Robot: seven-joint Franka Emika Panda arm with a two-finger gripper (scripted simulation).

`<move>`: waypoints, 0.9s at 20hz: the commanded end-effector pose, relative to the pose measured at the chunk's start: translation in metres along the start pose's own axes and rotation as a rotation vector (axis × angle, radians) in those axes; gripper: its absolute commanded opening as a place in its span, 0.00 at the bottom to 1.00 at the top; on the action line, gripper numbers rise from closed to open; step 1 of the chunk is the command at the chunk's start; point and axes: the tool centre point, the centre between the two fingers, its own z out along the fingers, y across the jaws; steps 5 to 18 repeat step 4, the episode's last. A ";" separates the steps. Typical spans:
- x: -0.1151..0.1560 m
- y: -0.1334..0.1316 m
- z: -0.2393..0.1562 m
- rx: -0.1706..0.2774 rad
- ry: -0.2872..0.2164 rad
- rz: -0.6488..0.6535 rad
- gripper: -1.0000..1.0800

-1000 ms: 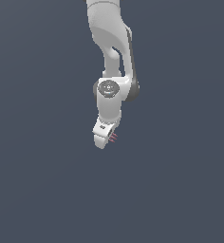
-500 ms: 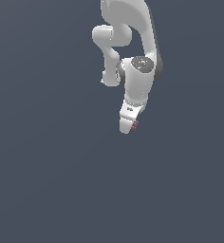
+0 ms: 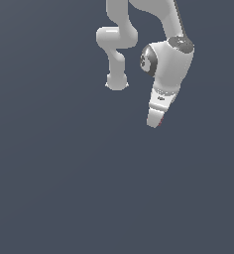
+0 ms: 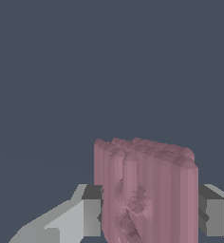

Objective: Pick up the object and move it to a goal position.

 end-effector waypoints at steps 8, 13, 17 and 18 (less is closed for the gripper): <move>0.010 -0.008 -0.008 0.001 0.000 0.002 0.00; 0.010 -0.008 -0.008 0.001 0.000 0.002 0.00; 0.010 -0.008 -0.008 0.001 0.000 0.002 0.00; 0.010 -0.008 -0.008 0.001 0.000 0.002 0.00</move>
